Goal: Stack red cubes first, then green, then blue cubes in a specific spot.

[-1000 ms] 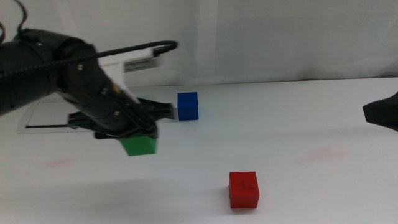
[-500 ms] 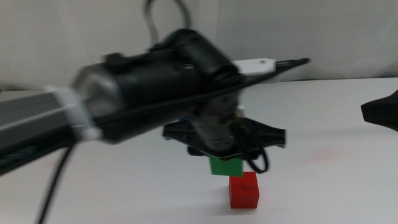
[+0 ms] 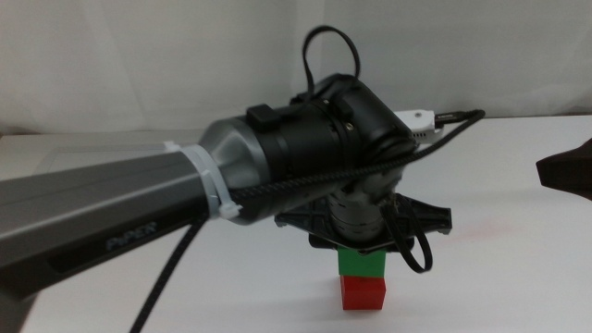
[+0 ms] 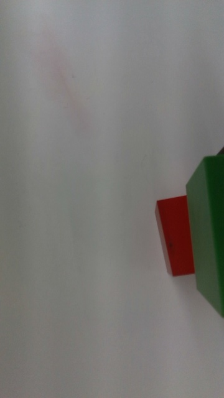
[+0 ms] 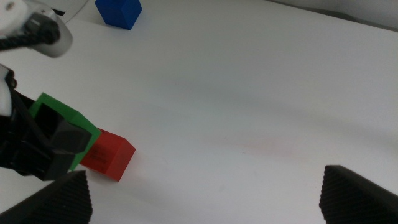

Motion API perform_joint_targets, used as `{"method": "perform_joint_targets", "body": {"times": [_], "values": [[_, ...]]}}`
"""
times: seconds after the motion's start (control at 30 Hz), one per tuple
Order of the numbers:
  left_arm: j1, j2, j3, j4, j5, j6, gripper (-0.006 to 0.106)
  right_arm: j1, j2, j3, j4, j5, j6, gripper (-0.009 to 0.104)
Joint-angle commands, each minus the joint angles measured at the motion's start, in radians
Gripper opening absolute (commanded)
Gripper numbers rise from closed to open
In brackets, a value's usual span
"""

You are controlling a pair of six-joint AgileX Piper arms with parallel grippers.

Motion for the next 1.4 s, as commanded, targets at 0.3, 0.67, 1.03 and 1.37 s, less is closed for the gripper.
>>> {"method": "perform_joint_targets", "body": {"times": [0.3, 0.67, 1.03, 1.37], "values": [[-0.01, 0.048, -0.008, 0.008, -0.024, -0.093, -0.003, -0.006, -0.004, 0.006, 0.009, -0.005, -0.011, 0.103], [-0.01, 0.096, -0.008, 0.017, -0.046, -0.116, -0.003, -0.006, -0.004, 0.006, 0.009, -0.005, -0.011, 0.103], [-0.01, 0.11, -0.008, 0.031, -0.059, -0.122, -0.003, -0.006, -0.004, 0.006, 0.009, -0.005, -0.011, 0.103], [-0.01, 0.132, -0.008, 0.023, -0.051, -0.139, -0.003, -0.006, -0.004, 0.006, 0.009, -0.005, -0.011, 0.103]]}}
